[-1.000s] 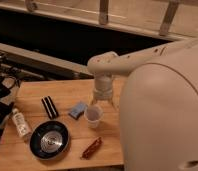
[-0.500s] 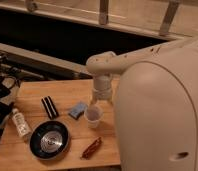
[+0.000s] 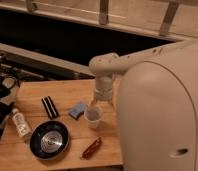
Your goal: Place the ceramic cup in the ceramic bowl
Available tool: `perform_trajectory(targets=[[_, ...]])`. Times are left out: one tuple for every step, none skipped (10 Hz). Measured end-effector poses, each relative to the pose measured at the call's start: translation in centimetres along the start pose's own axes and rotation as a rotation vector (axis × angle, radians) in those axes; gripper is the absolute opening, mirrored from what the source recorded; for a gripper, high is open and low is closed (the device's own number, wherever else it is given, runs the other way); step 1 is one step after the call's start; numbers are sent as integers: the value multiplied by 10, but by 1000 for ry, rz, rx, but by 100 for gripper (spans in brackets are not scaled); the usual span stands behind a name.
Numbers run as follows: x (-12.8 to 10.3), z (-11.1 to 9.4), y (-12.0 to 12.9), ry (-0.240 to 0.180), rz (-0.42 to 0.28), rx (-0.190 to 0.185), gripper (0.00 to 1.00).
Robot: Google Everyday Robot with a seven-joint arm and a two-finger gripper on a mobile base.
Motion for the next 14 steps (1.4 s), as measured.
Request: perform_trajectory(targets=[[-1, 7, -3, 10, 9, -19, 77], [-2, 8, -3, 18, 14, -38, 77], [-1, 11, -5, 32, 22, -50, 77], [-1, 17, -10, 53, 34, -67, 77], [-1, 24, -12, 81, 40, -80, 77], [-2, 33, -13, 111, 42, -87, 77], [-2, 44, -15, 147, 49, -90, 77], [-3, 58, -20, 190, 67, -96, 77], [-4, 69, -25, 216, 75, -93, 77], [-4, 75, -24, 215, 65, -84, 77], [-6, 76, -17, 209, 47, -82, 71], [-6, 73, -12, 212, 30, -83, 61], [-5, 66, -9, 216, 18, -86, 53], [-2, 52, -5, 220, 4, -90, 42]])
